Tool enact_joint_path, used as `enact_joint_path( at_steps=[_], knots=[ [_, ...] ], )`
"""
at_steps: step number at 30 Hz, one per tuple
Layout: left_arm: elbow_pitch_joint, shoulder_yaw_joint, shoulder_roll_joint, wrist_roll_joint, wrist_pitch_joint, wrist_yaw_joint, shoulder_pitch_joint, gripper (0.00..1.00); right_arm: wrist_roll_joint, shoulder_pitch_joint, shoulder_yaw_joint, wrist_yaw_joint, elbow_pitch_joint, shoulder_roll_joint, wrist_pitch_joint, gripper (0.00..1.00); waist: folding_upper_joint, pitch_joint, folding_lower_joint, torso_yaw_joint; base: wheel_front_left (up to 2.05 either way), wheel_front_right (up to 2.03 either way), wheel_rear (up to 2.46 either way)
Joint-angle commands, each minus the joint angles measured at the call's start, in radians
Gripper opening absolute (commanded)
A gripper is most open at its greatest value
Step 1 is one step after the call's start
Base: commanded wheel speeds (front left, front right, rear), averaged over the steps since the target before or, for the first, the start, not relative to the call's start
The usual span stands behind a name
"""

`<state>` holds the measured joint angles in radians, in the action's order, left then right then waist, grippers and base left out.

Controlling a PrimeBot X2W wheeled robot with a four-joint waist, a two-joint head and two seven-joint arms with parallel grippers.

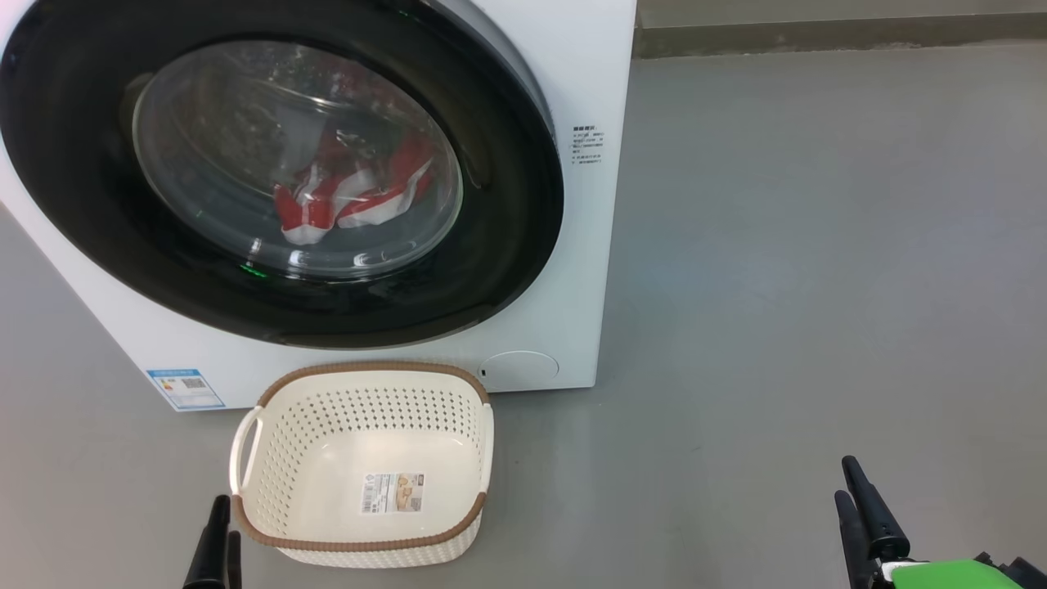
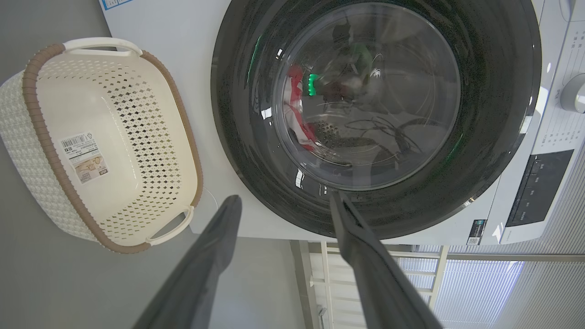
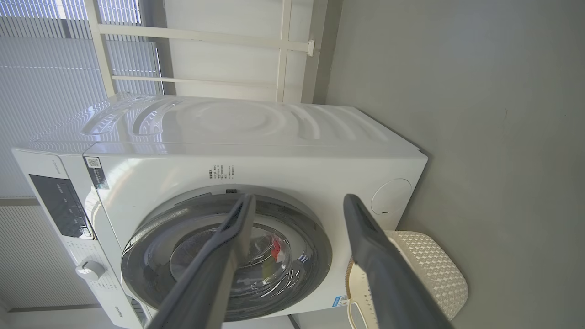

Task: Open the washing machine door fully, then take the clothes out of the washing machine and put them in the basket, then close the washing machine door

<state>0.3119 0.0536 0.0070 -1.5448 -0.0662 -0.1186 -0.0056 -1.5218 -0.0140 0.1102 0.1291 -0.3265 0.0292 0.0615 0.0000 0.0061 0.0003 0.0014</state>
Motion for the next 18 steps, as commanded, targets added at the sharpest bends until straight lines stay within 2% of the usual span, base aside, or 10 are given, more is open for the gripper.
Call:
enact_joint_path(
  at_steps=[1,18],
  knots=[
    [-0.034,0.002,0.024,0.017,0.012,-0.002,-0.022,1.00,0.026,-0.010,-0.007,0.000,0.030,0.006,-0.008,1.00,0.0000,0.000,-0.0002,0.000,0.00,0.00,0.00],
    [-0.070,-0.002,0.025,0.267,0.061,-0.003,-0.013,1.00,0.226,-0.001,-0.040,0.000,0.049,0.008,-0.058,1.00,0.0000,0.005,-0.0002,0.002,0.00,0.00,0.00]
  ],
)
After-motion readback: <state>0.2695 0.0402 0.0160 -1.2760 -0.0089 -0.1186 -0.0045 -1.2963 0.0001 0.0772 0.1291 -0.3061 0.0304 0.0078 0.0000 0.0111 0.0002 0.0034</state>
